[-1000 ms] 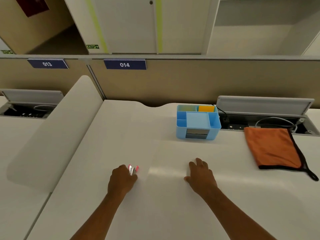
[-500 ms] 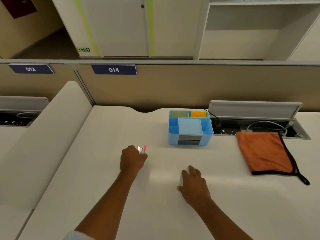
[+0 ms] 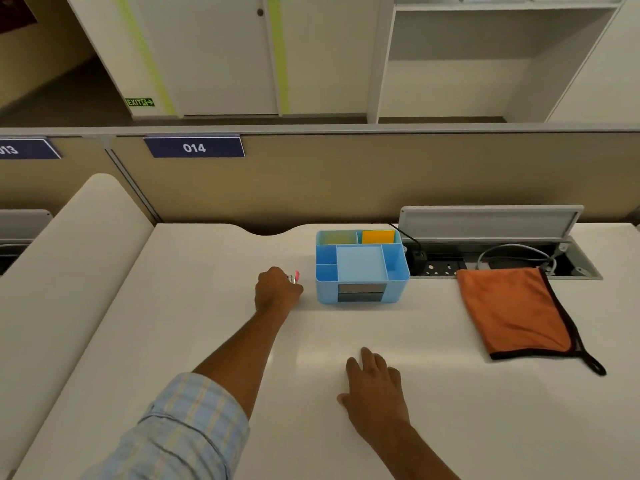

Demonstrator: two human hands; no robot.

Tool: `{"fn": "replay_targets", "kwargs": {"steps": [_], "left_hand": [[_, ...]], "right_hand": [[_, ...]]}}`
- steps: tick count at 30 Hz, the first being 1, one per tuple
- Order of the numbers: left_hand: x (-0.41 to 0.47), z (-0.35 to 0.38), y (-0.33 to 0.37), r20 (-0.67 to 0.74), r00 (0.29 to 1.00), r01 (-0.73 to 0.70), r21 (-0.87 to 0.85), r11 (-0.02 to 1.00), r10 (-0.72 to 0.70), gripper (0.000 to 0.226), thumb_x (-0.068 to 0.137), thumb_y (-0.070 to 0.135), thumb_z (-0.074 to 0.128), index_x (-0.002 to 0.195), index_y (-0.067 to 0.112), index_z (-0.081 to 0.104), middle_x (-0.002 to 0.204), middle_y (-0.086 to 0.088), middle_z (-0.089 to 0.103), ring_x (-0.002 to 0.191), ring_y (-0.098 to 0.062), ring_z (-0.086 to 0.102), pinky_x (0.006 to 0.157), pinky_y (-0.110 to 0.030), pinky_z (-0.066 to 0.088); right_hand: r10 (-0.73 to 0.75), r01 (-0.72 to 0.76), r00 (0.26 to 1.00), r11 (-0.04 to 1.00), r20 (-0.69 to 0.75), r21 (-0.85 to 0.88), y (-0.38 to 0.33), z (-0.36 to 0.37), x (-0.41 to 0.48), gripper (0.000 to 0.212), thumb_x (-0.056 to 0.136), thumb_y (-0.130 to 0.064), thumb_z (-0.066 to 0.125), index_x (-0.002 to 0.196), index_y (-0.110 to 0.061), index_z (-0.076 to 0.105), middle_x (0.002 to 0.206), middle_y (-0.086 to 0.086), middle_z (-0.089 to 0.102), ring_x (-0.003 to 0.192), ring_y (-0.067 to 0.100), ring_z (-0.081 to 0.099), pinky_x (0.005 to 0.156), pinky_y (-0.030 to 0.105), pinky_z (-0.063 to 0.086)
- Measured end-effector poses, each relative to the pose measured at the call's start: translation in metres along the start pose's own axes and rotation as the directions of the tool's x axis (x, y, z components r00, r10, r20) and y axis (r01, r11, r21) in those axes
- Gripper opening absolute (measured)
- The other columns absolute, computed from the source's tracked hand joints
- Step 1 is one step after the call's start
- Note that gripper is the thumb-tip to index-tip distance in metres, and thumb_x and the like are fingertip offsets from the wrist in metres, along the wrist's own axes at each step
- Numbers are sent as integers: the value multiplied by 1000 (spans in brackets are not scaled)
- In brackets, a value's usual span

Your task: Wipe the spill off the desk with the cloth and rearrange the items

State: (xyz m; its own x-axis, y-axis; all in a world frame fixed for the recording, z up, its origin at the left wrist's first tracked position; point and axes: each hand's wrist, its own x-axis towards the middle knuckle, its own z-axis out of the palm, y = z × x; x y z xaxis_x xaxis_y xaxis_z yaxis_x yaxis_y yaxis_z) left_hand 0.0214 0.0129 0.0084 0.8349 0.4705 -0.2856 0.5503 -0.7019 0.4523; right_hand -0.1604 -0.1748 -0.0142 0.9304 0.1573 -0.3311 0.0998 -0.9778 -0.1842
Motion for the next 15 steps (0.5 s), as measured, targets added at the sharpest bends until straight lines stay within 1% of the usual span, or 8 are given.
{"fn": "replay_targets", "kwargs": {"steps": [4,7,10,12,15], "left_hand": [[4,9,6,5,1000,2,18,1000,-2,43,87,43,78,112,12,63,112,-9,69,95,-24,71,92,-32,61],[7,12,7,6,1000,-2,30,1000,2,43,87,43,78,113,12,62,113,-9,69,94,-23,69,92,-29,59],[7,14,9,18,1000,-9,49,999,8,44,88,44,77,115,12,62,116,-8,69,87,-20,60,91,-28,56],[7,15,8,27,1000,-7,46,999,6,45,88,44,77,116,12,62,117,-8,69,86,-19,57,90,-28,56],[5,17,1,34,999,3,35,999,-4,49,86,53,75,112,13,62,114,-7,69,85,-19,57,88,-28,55]], "right_hand": [[-5,5,1000,1000,-13,-14,3,-1,3,53,100,-46,59,144,-20,43,159,8,28,145,28,31,119,47,29],[-4,4,1000,1000,-7,-4,4,1,3,56,100,-46,59,146,-20,41,161,8,26,147,28,29,120,48,27],[-8,8,1000,1000,-17,6,7,2,4,57,100,-46,59,147,-20,41,162,8,25,149,28,27,120,48,26],[-2,2,1000,1000,-16,11,7,2,5,57,99,-47,60,146,-20,42,161,8,26,148,28,28,120,49,26],[5,-5,1000,1000,20,5,4,6,5,55,99,-47,60,144,-21,43,159,8,28,146,28,31,120,49,25]]}}
